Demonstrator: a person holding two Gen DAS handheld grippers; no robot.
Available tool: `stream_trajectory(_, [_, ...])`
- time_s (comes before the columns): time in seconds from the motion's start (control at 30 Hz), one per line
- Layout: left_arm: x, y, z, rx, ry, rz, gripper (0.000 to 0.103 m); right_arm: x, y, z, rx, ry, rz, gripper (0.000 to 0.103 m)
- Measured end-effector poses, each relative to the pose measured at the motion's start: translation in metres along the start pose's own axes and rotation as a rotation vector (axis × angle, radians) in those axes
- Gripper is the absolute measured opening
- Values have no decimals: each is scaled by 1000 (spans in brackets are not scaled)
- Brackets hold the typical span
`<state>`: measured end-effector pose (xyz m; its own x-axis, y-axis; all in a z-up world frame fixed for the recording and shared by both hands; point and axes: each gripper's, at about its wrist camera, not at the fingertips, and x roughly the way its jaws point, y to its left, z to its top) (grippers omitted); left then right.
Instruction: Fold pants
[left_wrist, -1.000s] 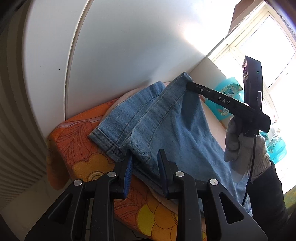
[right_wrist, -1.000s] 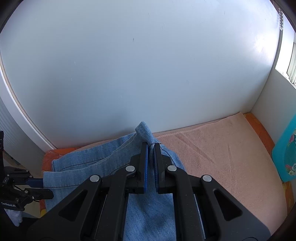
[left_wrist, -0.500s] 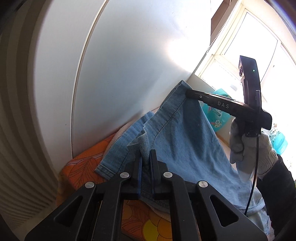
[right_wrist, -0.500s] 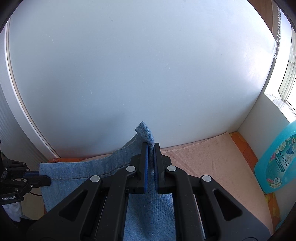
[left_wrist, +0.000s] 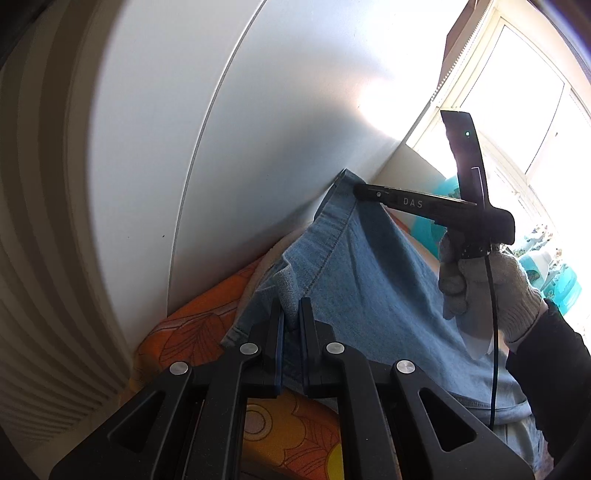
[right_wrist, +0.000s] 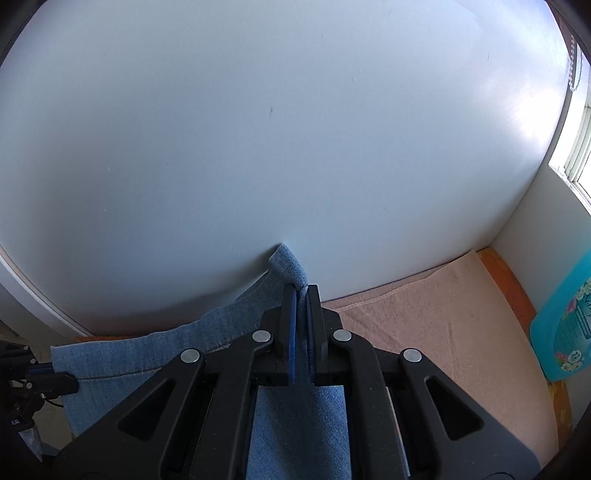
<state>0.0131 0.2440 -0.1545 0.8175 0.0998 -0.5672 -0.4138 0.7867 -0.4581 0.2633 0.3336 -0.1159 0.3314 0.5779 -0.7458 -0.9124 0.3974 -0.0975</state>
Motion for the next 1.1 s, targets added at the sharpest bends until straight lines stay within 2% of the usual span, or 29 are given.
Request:
stream_trajectory(0.23, [4,5,-7,10,26,22,6,31,-14,-6,76,64,42,5])
stream_trajectory(0.3, [6,5,-9,17,40,36,6,30,-15,-5,85,76,41,13])
stream_trajectory(0.37, [6,7,-10,5,43,37,10,20,-18,-4,89,64,23,30])
stream_trajectory(0.43, [4,10,-8,8,43,44,12,5,-24,-10,105,38,20,39])
stream_trajectory(0.63, [-9,13,-9,17,57,12,15,-61,-47,-29,221,-65,24,42])
stream_trajectory(0.67, [-10,12,-8,26,58,0,15,-73,-50,-35,250,-90,27,49])
stream_trajectory(0.73, [-15,6,-1,38,62,-22,16,-96,-53,-49,301,-129,16,57])
stream_trajectory(0.77, [-17,5,-1,39,71,-43,17,-108,-51,-53,323,-142,7,57])
stream_trajectory(0.8, [-17,1,0,44,84,-69,24,-117,-53,-60,340,-152,5,57])
stream_trajectory(0.87, [-19,-8,1,62,93,-104,31,-135,-58,-75,367,-171,-20,57])
stream_trajectory(1.1, [-16,-62,6,184,133,-260,31,-209,-67,-139,452,-210,-161,57])
